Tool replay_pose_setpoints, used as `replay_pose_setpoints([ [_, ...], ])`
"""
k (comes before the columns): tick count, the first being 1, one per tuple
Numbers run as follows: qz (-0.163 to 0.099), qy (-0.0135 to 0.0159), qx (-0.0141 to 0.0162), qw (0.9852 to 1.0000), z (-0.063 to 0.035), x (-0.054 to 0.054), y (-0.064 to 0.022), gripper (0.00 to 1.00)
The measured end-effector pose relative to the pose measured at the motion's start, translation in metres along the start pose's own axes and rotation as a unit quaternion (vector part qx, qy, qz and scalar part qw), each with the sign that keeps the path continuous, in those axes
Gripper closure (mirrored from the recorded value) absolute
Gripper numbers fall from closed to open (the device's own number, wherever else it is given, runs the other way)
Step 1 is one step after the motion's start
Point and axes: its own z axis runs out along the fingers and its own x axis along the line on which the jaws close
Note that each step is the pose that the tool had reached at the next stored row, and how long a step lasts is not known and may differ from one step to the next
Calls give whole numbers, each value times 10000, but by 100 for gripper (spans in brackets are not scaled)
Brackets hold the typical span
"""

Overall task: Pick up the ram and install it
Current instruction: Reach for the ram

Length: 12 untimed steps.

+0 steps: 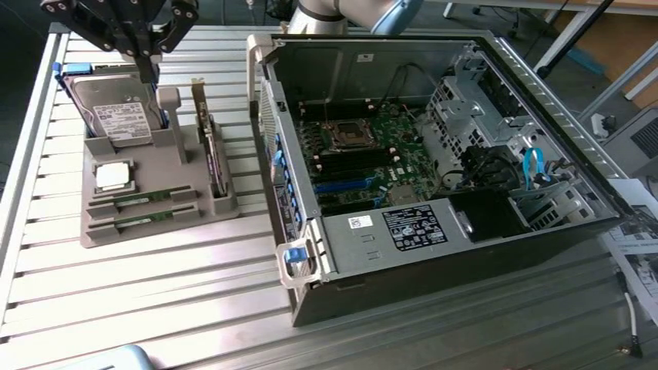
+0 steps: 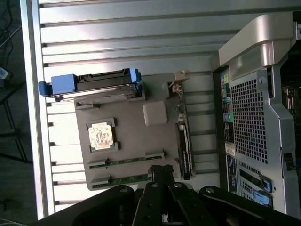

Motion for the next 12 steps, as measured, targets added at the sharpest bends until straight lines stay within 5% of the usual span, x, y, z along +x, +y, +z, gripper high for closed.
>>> replay_pose_setpoints([
  [12, 0, 0, 0, 10000, -5, 168, -13, 89],
])
